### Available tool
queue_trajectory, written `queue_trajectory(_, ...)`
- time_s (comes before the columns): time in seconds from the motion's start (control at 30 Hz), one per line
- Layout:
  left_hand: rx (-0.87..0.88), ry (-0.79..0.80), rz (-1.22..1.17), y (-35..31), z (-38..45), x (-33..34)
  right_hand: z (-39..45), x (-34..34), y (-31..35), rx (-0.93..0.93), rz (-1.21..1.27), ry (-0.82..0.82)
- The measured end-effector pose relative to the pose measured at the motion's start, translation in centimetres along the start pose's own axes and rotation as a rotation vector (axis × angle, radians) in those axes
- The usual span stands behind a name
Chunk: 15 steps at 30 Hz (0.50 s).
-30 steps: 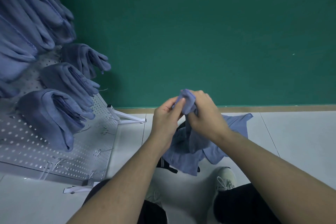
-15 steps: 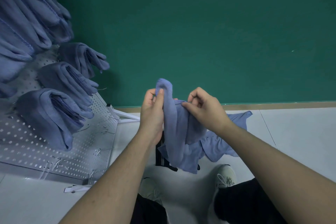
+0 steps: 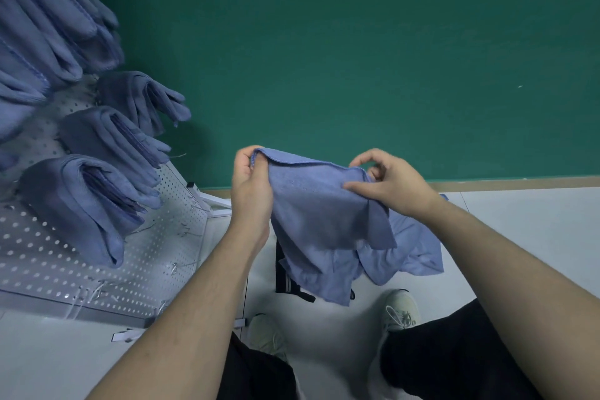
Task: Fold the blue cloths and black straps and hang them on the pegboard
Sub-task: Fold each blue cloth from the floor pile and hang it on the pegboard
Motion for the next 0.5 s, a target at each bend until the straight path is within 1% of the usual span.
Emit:
queue_trajectory(0.07, -0.012, 0.013, -0.013, -0.1, -0.1, 0.1, -0.1, 0.2, -0.4, 0.035, -0.059, 0.106)
queue_trajectory(0.13, -0.021, 0.032, -0.003, -0.1, -0.1, 0.2, -0.2, -0.2, -1.2, 0.087, -0.113, 0.115)
queue_trajectory(0.2, -0.031, 0.071, -0.014, 0.1, 0.1, 0.1, -0.2, -1.1, -1.9, 0.123, -0.183, 0.042)
queue_trajectory(0.23, -0.035, 0.121, -0.017, 0.2, 0.2, 0.2, -0.1, -1.7, -2.2, 0.134, -0.201, -0.003)
queue_trajectory(0.33, -0.016, 0.274, 0.112, 0.3, 0.3, 0.6, 0.0, -3.0, -2.8, 0.141, -0.183, -0.13)
queue_trajectory(0.4, -0.011, 0.281, 0.115, 0.5, 0.2, 0.6, 0.0, -3.5, -2.7, 0.13, -0.216, -0.174)
queue_trajectory(0.5, -0.04, 0.248, 0.078, 1.0, 0.2, 0.6, 0.1, -3.8, -2.5, 0.133, -0.252, -0.193)
Point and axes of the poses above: each hand's wrist, its own z-axis towards the middle knuckle, its own x-axis out of the palm, y = z × x, the point moved 7 cm from there along z, towards the middle knuckle, and after that the axes turned 6 degrees about x, right-handed, at the moved point
